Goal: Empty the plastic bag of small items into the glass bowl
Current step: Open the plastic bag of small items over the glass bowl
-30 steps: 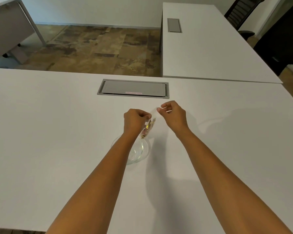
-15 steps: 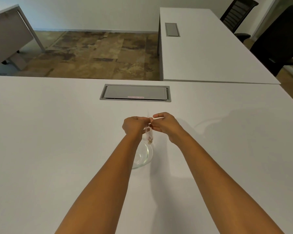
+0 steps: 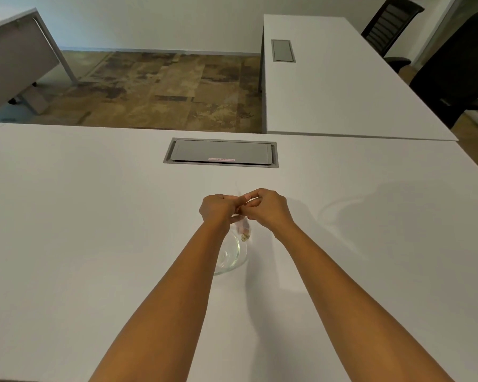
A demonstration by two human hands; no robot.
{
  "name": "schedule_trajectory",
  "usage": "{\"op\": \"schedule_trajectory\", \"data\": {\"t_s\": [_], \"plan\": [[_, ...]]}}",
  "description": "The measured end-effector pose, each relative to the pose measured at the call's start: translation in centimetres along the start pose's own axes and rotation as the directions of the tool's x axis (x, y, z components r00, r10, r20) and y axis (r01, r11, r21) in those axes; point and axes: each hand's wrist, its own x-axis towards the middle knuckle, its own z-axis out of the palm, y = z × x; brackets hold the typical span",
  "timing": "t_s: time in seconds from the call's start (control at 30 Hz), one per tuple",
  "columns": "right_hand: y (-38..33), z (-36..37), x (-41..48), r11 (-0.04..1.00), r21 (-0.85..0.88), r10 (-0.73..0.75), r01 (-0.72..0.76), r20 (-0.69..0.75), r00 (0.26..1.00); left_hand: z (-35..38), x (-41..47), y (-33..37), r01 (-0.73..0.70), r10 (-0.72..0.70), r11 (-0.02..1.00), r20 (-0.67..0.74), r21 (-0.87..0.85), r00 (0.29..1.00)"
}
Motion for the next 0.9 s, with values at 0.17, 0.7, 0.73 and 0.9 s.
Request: {"op": "schedule_trajectory", "data": {"t_s": [0.17,0.7,0.73,0.9], "plan": [[0.5,0.1,-0.3,0.999,-0.040,-0.017,0.016,-0.030,0.999,-0.1,-0.2,-0.6,0.018,-0.016,0.999,0.026,-0.048,1.000],[-0.8,-0.5,-0.5,0.999,-0.040,-0.016,0.010,-0.140,0.990,-0.2,-1.3,0.4,-0.028,0.027,0.998,-0.028,-0.049,0.999],[-0.9,-0.5,-0.4,1.000,-0.028,-0.012,0.008,-0.152,0.988,-0.1,-1.4,0.5,-0.043,0.042,0.999,-0.032,-0.032,0.999],[-1.2,-0.2,-0.3,0.999,-0.043,0.010,-0.019,-0.202,0.979,0.4,-1.5,1.1,-0.109,0.111,0.993,-0.047,0.047,0.993]]}}
